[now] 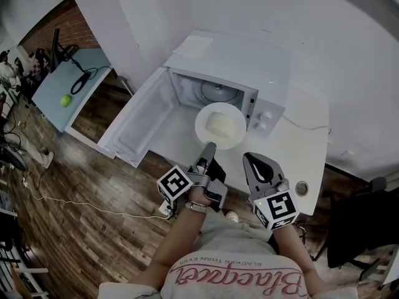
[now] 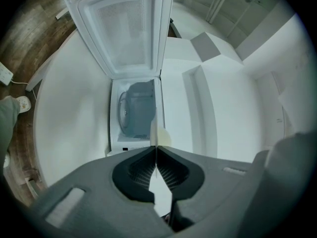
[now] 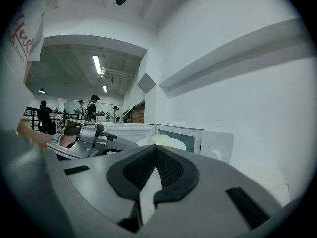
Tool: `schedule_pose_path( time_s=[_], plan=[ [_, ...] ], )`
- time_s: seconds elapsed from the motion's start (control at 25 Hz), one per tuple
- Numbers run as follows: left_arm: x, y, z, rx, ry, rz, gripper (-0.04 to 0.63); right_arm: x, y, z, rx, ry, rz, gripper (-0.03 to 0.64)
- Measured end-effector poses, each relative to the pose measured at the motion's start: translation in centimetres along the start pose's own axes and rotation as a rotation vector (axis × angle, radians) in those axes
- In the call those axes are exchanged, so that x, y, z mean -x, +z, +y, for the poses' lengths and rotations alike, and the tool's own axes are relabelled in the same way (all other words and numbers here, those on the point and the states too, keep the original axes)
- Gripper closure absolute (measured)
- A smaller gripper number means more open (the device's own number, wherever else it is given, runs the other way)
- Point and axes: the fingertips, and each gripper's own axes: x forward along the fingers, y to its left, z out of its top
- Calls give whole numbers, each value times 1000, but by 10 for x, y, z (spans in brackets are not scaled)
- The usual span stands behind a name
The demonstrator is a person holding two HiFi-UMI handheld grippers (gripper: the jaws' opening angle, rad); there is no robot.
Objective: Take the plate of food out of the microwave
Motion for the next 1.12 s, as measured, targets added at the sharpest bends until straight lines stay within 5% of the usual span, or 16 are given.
schedule_pose_path(
  time_s=[1.12],
  plan=[
    [-3,11,-66,26,-48,59,583,-13,52,0,17,-42,-48,606]
  ],
)
